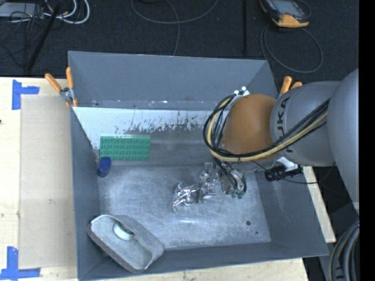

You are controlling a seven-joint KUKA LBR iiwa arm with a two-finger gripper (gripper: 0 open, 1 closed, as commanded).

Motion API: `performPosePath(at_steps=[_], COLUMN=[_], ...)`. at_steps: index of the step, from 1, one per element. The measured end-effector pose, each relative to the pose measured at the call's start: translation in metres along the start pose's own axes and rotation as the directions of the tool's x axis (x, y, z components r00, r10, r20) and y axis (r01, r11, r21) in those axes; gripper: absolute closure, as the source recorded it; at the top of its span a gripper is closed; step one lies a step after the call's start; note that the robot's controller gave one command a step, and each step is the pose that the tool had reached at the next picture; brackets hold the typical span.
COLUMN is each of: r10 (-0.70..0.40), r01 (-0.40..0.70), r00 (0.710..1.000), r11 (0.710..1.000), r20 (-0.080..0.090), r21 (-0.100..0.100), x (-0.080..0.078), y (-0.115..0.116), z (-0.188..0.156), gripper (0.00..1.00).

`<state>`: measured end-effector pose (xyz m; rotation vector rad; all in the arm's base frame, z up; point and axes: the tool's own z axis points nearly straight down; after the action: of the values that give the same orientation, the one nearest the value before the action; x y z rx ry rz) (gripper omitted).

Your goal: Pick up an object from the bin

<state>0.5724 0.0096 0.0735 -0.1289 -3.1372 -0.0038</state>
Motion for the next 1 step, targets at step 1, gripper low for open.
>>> performPosePath(at_steps=[1], r10=[-0.271], r01=[0.271], r00=[0.962], r11=[0.962], r20=[0.009], r21=[-0.001], x=[-0.0211], y=[-0.0245], z=[-0.0008], gripper=[1.0])
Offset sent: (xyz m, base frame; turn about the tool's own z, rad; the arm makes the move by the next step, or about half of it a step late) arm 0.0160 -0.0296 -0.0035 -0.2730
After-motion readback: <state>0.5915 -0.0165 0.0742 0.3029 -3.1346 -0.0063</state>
